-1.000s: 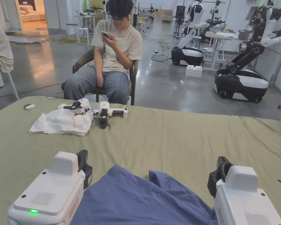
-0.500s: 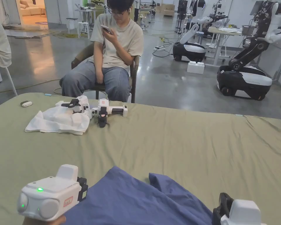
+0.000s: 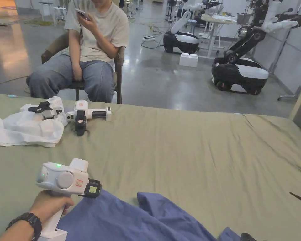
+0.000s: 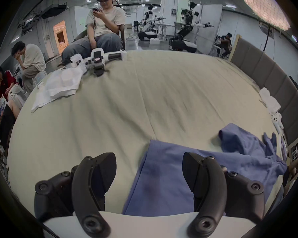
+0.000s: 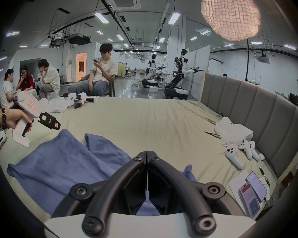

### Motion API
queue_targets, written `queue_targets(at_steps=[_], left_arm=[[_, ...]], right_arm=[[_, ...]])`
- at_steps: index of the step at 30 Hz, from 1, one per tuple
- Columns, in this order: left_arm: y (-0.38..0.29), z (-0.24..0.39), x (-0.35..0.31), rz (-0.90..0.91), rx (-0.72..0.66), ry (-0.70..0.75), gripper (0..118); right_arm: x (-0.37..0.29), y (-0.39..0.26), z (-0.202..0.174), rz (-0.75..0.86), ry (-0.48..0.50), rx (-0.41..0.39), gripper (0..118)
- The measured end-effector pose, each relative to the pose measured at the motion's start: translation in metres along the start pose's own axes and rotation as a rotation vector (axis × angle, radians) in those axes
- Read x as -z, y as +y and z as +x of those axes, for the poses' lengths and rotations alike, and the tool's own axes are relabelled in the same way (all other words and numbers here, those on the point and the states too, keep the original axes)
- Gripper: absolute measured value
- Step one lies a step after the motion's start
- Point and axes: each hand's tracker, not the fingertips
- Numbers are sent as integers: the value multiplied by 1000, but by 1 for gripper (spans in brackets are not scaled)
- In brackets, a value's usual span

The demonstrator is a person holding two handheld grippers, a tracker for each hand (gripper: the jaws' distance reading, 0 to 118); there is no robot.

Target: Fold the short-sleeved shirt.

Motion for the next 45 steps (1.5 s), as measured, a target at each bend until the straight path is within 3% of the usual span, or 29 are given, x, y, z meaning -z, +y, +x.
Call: queue_targets(at_steps=[5,9,11,14,19,21,23,24,26,32,38,40,41,43,45], left_arm=[[-9,23,42,-125,58,51,81],[-20,41,43,-98,83,97,74],[-20,43,37,-97,97,83,57],[-17,40,28,-73,91,21,0],[-16,39,3,-45,110,-6,0],[-17,42,-17,7,105,-28,0],[-16,38,-37,67,103,-38,0],[-18,40,-49,96,102,-39,0],[-22,38,-70,144,88,-60,0],[-50,43,-126,224,87,-57,0],[-80,40,-155,251,43,-47,0],[-87,37,-161,250,18,-43,0],[-91,36,-164,249,11,-40,0],[-95,36,-168,248,17,-33,0],[-97,35,-172,250,27,-25,0]], right_arm=[[4,-12,23,-45,-51,5,0],[4,-19,40,-78,-84,16,0],[2,-21,49,-86,-95,35,0],[1,-24,64,-102,-116,64,0],[-9,-19,96,-129,-168,110,4],[-13,-17,112,-166,-194,113,21],[-14,-17,126,-232,-206,123,26],[-15,-18,133,-257,-205,138,37],[-11,-25,143,-326,-196,154,50],[19,-60,146,-466,-109,222,54],[76,-92,135,-647,-35,252,53],[83,-101,131,-718,-37,269,42],[79,-99,127,-659,-70,235,39],[79,-94,122,-666,-63,192,14],[74,-91,116,-671,-57,185,3]])
